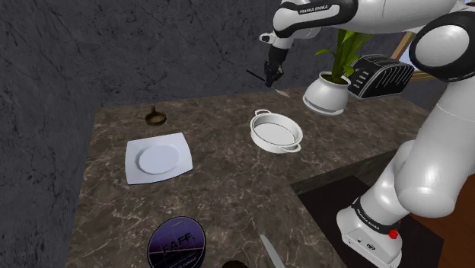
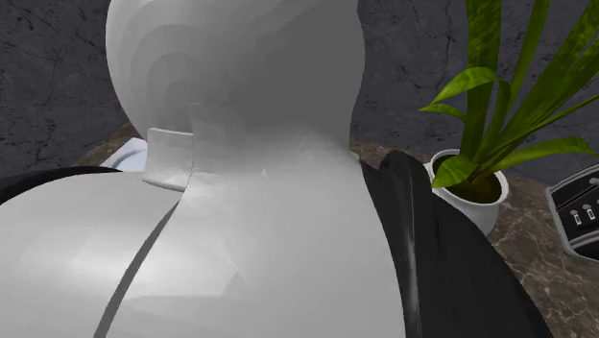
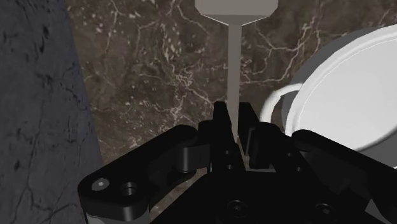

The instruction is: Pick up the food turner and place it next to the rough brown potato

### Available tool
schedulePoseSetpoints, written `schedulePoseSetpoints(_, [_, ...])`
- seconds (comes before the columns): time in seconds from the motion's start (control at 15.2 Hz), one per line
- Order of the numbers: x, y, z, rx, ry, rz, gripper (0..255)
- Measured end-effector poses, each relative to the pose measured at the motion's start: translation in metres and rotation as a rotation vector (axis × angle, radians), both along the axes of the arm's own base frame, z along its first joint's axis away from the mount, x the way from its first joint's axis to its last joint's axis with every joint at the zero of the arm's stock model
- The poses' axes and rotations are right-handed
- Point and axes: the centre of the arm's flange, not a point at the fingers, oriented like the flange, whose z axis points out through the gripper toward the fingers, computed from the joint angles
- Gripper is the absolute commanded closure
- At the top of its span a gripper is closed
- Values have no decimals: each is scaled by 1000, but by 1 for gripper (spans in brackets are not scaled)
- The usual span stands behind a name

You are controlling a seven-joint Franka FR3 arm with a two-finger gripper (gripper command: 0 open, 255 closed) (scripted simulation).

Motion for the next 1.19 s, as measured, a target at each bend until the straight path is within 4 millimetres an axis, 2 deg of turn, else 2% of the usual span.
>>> schedulePoseSetpoints(0.2, [-27,24,2,0,0,0,255])
schedulePoseSetpoints(0.33, [-44,46,5,0,0,0,255])
schedulePoseSetpoints(0.53, [-72,74,-2,0,0,0,255])
schedulePoseSetpoints(0.73, [-100,104,5,0,0,1,255])
schedulePoseSetpoints(1.19, [-168,168,4,0,0,1,255])
